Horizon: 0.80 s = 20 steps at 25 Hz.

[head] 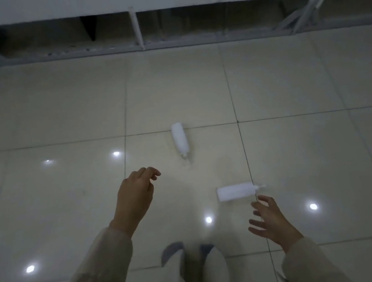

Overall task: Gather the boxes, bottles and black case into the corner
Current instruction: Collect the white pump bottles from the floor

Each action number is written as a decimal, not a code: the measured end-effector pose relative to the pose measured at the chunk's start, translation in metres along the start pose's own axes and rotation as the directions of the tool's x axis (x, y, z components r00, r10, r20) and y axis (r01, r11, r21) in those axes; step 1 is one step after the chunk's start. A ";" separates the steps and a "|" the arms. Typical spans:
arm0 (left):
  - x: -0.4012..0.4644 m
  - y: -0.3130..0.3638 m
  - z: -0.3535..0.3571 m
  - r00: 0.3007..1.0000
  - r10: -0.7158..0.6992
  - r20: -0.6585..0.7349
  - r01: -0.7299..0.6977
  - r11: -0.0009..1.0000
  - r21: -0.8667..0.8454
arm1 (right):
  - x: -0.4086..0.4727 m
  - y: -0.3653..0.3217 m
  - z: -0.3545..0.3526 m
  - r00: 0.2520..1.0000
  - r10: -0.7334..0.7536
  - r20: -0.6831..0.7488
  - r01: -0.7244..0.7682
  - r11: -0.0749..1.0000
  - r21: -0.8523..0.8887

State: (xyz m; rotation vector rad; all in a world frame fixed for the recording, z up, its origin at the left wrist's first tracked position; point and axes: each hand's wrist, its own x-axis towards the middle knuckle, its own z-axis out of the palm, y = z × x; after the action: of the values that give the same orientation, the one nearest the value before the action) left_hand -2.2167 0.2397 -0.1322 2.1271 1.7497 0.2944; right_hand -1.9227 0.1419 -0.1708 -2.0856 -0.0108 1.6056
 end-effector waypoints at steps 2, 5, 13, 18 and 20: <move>0.045 -0.022 0.056 0.988 0.140 0.060 -0.147 0.982 0.117 | 0.060 0.006 0.017 1.000 0.022 -0.011 -0.022 1.000 0.021; 0.107 -0.062 0.152 0.945 0.299 0.131 -0.325 0.903 0.282 | 0.160 0.019 0.049 0.998 0.035 -0.060 -0.029 0.996 0.089; 0.254 -0.134 0.320 0.825 0.509 0.247 -0.529 0.541 0.654 | 0.333 0.051 0.120 0.803 -0.255 -0.539 0.241 0.966 -0.097; 0.282 -0.127 0.351 0.741 0.493 0.456 -0.592 0.158 0.790 | 0.351 0.057 0.125 0.744 -0.329 -0.581 0.263 0.944 -0.198; 0.269 -0.122 0.351 0.734 0.496 0.464 -0.631 0.247 0.735 | 0.341 0.056 0.122 0.739 -0.406 -0.537 0.328 0.914 -0.238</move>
State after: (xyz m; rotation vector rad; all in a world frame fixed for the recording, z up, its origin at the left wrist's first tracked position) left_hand -2.1348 0.4690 -0.5209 3.3796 0.9510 -0.7839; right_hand -1.9458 0.2432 -0.5224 -2.4045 -0.3090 0.7085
